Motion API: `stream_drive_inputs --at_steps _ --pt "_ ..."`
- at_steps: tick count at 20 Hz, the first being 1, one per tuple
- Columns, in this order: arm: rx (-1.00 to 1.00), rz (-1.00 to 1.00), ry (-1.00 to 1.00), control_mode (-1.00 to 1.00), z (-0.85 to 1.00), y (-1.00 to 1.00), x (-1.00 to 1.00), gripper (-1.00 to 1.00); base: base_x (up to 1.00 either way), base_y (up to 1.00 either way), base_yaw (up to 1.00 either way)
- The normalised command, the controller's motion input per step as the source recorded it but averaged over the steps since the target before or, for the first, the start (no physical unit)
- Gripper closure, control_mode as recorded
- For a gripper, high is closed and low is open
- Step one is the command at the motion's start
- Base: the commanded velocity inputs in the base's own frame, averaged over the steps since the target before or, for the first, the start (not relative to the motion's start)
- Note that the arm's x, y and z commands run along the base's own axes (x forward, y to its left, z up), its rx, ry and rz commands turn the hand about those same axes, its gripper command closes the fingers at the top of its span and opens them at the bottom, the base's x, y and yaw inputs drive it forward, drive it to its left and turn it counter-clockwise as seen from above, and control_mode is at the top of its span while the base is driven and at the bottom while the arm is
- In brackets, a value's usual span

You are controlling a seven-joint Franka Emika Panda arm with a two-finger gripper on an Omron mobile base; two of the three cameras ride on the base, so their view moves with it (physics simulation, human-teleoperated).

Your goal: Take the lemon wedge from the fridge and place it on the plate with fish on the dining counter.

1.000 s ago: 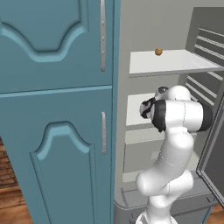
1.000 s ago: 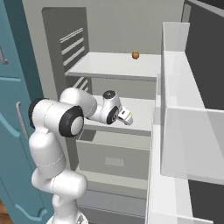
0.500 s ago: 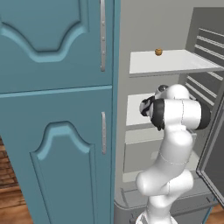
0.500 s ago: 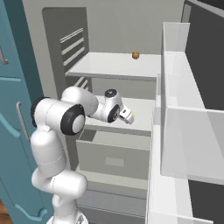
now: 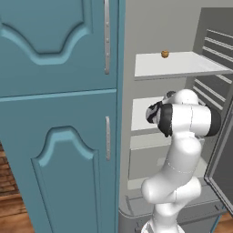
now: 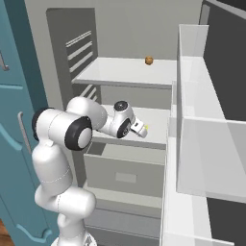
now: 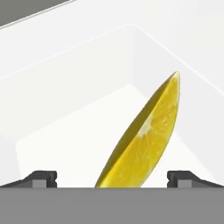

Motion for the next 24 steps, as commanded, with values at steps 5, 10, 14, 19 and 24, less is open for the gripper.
stream_drive_inputs --at_steps 5,10,14,19,24 --pt "0.02 0.00 0.00 -1.00 0.22 -0.12 0.17 -1.00 0.00 0.00 0.00" --pt "0.00 0.00 0.00 -1.00 0.09 -0.02 0.00 -1.00 0.00 0.00 0.00" --pt "0.00 0.00 0.00 -1.00 0.00 -0.05 0.13 -1.00 0.00 0.00 0.00" --pt "0.00 0.00 0.02 -1.00 -0.04 -0.09 0.28 -1.00 0.00 0.00 0.00" --pt "0.00 0.00 0.06 -1.00 -0.42 -0.12 0.13 -1.00 0.00 0.00 0.00"
